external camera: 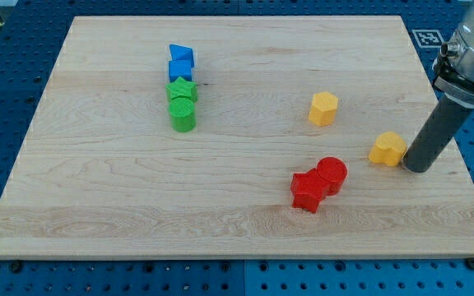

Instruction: Push the yellow heart closer to the yellow hexagon

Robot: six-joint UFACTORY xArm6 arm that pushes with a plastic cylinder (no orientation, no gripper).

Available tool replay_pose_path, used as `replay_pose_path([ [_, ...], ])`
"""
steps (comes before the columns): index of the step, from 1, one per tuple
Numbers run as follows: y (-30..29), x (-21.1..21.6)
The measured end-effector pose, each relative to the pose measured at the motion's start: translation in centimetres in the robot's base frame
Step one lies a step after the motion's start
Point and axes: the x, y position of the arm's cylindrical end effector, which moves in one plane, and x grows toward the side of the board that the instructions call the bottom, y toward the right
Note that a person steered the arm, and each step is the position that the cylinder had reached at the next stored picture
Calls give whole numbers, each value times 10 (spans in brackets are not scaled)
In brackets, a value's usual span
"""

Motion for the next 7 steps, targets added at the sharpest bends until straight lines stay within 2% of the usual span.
replay_pose_path([
  [2, -51, -12],
  [7, -53, -45],
])
